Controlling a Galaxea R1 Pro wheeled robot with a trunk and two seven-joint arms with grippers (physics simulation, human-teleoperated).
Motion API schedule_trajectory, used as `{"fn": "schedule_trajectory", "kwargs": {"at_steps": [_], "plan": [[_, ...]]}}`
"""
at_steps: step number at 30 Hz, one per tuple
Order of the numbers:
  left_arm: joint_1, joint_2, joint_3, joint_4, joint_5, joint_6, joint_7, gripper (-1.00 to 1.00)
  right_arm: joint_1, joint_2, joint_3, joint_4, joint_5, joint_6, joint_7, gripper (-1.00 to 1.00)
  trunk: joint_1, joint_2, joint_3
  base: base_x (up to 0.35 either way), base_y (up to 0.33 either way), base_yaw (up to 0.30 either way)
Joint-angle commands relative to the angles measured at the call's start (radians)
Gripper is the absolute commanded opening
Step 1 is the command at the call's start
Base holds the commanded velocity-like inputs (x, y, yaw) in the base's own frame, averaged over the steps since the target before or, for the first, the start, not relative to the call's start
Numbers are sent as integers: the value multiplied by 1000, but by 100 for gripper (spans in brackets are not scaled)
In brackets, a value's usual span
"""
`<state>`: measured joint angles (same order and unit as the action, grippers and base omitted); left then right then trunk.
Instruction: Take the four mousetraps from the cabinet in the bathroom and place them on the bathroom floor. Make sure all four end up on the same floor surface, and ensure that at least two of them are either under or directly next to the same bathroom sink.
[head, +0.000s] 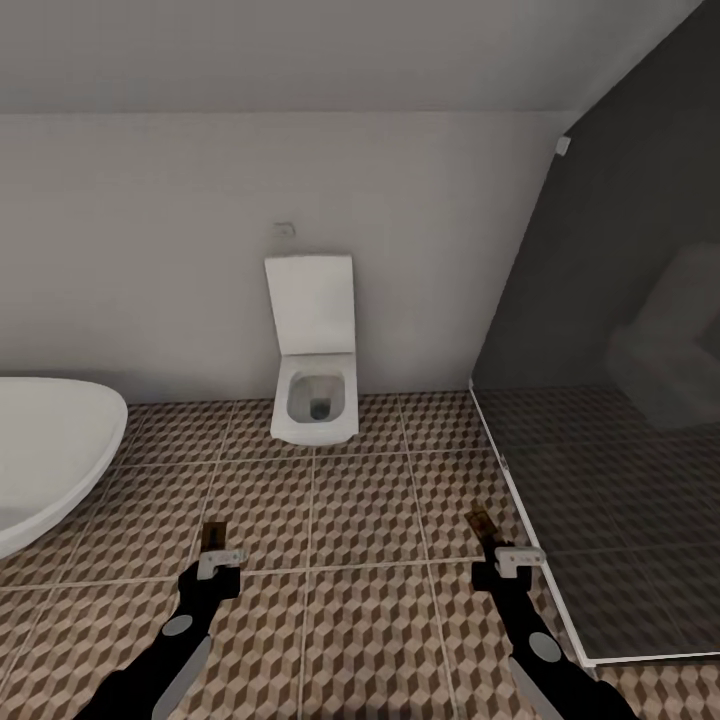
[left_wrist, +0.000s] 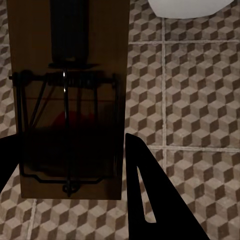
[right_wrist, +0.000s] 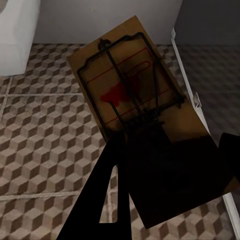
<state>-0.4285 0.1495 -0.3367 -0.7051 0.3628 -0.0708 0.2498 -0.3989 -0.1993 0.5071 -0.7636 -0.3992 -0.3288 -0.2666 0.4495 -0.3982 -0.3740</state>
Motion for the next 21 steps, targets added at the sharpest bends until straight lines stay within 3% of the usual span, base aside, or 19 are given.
{"fn": "schedule_trajectory", "kwargs": {"at_steps": [1, 21], "plan": [[-1, 2, -8, 0, 7, -3, 11, -100, -1, -1, 8, 0, -10, -6, -9, -100, 1, -2, -2, 0, 0, 0], [-1, 1, -8, 2, 8, -3, 11, -100, -1, 1, 8, -2, -10, -6, -11, -100, 1, -2, -2, 0, 0, 0]]}}
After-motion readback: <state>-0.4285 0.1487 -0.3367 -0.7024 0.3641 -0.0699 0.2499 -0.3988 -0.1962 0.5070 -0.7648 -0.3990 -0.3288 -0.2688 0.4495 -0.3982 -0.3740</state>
